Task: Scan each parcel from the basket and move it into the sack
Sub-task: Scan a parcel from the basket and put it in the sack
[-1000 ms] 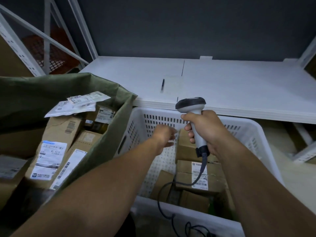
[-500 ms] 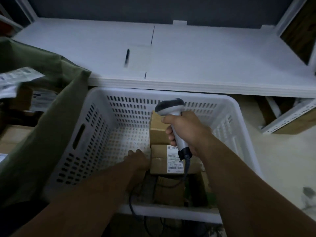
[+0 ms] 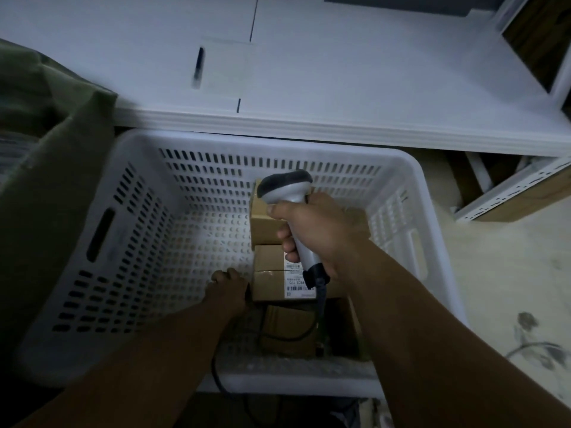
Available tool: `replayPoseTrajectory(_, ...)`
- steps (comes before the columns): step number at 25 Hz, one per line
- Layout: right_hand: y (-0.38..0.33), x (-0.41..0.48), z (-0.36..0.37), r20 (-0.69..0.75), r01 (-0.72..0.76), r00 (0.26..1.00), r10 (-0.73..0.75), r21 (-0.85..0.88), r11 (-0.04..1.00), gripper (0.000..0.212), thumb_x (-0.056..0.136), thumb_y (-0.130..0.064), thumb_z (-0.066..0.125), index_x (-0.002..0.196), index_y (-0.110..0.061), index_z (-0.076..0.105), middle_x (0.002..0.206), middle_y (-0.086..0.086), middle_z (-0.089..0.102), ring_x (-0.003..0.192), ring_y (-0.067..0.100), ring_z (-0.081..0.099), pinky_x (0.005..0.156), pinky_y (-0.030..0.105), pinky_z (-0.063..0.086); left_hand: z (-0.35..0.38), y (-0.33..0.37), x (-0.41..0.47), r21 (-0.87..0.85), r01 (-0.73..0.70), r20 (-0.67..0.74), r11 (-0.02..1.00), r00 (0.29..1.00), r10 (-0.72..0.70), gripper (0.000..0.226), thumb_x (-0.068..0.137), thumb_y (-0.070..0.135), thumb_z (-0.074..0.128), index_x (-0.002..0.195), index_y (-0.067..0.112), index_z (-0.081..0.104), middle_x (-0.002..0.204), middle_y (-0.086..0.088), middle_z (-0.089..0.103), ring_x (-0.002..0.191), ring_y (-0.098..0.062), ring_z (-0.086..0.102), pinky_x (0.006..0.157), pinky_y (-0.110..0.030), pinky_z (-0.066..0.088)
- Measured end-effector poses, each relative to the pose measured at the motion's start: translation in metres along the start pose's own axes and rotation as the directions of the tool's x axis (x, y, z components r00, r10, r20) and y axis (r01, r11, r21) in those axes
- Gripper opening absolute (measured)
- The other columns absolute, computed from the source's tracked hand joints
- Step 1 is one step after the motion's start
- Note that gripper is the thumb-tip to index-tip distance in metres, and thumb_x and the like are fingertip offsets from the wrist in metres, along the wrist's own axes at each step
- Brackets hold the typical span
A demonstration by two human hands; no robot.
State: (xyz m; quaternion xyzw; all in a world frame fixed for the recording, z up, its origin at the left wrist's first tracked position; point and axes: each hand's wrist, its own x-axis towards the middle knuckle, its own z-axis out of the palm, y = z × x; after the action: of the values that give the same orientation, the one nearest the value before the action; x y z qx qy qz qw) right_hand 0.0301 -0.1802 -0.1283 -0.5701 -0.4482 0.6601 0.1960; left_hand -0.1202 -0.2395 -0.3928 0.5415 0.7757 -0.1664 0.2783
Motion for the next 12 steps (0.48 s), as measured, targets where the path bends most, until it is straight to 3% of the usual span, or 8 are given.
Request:
replayPoseTrajectory(2, 0.001, 0.0, -0.005, -0.015, -0.003, 1.0, 0.003, -0.012, 1.0, 0.016, 0.097, -0.015, 0.066, 0.098, 0.0, 0.062, 0.069, 0.011, 0.057, 0.044, 0.015, 0.051, 0.044, 0.024, 0.046, -0.018, 0.006, -0.013, -0.039, 0.026, -0.013, 0.999, 1.0, -0.027, 0.069, 0.098, 0.033, 0.059, 0.154, 0.008, 0.028, 0.154, -0.02, 0.025, 0.139, -0.043, 0.033, 0.111, -0.048, 0.037)
replayPoseTrajectory(5, 0.0, -0.001, -0.005, -0.036, 0.011, 0.999, -0.012, -0.025, 1.0, 0.015, 0.097, -0.016, 0.066, 0.095, -0.001, 0.064, 0.067, 0.01, 0.059, 0.043, 0.014, 0.053, 0.045, 0.025, 0.048, -0.041, 0.003, -0.03, -0.193, 0.103, 0.054, 0.976, 0.994, -0.094, 0.09, 0.093, 0.052, 0.061, 0.157, 0.008, 0.014, 0.157, -0.021, 0.019, 0.144, -0.042, 0.026, 0.117, -0.046, 0.032)
replayPoseTrajectory(8, -0.005, -0.008, -0.001, -0.053, 0.032, 0.998, -0.033, -0.019, 0.999, 0.016, 0.096, -0.017, 0.067, 0.094, -0.001, 0.066, 0.065, 0.009, 0.06, 0.043, 0.015, 0.054, 0.047, 0.027, 0.048, -0.059, -0.014, -0.013, -0.497, 0.202, 0.136, 0.844, 0.979, -0.154, 0.107, 0.083, 0.074, 0.042, 0.162, 0.013, 0.004, 0.163, -0.024, 0.02, 0.147, -0.042, 0.027, 0.117, -0.054, 0.034)
replayPoseTrajectory(10, -0.01, -0.015, 0.002, -0.048, 0.056, 0.997, -0.057, -0.013, 0.998, 0.015, 0.095, -0.017, 0.068, 0.095, -0.002, 0.067, 0.063, 0.008, 0.06, 0.044, 0.016, 0.054, 0.047, 0.027, 0.048, -0.081, -0.027, -0.003, -0.678, 0.244, 0.162, 0.694, 0.97, -0.182, 0.098, 0.082, 0.069, 0.043, 0.161, 0.018, 0.017, 0.149, -0.019, 0.047, 0.128, -0.039, 0.053, 0.101, -0.051, 0.051)
replayPoseTrajectory(12, -0.015, -0.026, 0.005, -0.046, 0.085, 0.995, -0.085, -0.01, 0.996, 0.015, 0.095, -0.016, 0.068, 0.095, -0.002, 0.068, 0.064, 0.008, 0.061, 0.045, 0.016, 0.055, 0.047, 0.027, 0.048, -0.13, -0.027, -0.034, -0.829, 0.195, 0.122, 0.524, 0.978, -0.172, 0.065, 0.09, 0.043, 0.055, 0.149, 0.018, 0.044, 0.125, -0.014, 0.062, 0.102, -0.032, 0.063, 0.075, -0.039, 0.056)
